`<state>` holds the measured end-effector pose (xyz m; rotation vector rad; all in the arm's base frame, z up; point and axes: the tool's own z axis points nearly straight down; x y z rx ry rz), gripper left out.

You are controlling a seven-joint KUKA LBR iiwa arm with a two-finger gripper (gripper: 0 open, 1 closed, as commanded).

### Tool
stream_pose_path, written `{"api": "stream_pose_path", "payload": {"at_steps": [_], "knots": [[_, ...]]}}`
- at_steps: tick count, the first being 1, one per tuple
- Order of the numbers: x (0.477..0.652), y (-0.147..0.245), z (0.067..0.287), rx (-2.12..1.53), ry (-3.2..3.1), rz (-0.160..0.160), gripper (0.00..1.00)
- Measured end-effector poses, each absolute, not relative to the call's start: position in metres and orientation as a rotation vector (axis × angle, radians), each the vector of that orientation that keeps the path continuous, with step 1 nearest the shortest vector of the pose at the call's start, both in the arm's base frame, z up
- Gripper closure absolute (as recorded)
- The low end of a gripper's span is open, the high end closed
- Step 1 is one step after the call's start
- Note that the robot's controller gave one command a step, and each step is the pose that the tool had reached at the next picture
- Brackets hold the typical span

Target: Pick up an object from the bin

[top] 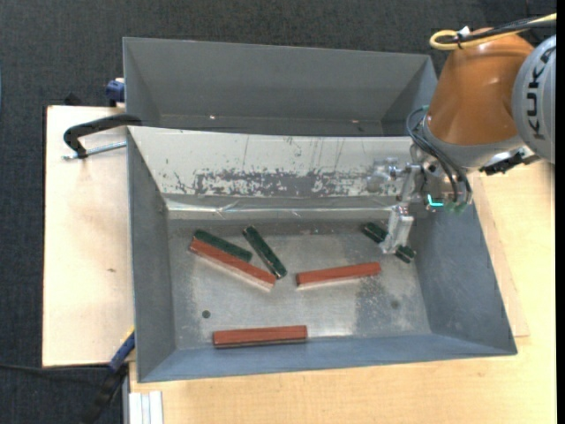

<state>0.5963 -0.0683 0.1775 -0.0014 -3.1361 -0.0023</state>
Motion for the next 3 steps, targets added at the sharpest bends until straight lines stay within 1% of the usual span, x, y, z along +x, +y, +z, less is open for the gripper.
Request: {"api": "stream_pose_path", "payload": {"at_steps": [1, 2, 3], "knots": [[0.598, -0.068, 0.182, 0.000, -3.144, -0.001, 0.00], [0.566, -0.022, 0.103, -0.051, -3.146, -0.002, 0.00], [0.560, -0.013, 0.115, -0.139, -3.138, -0.002, 0.00]]}}
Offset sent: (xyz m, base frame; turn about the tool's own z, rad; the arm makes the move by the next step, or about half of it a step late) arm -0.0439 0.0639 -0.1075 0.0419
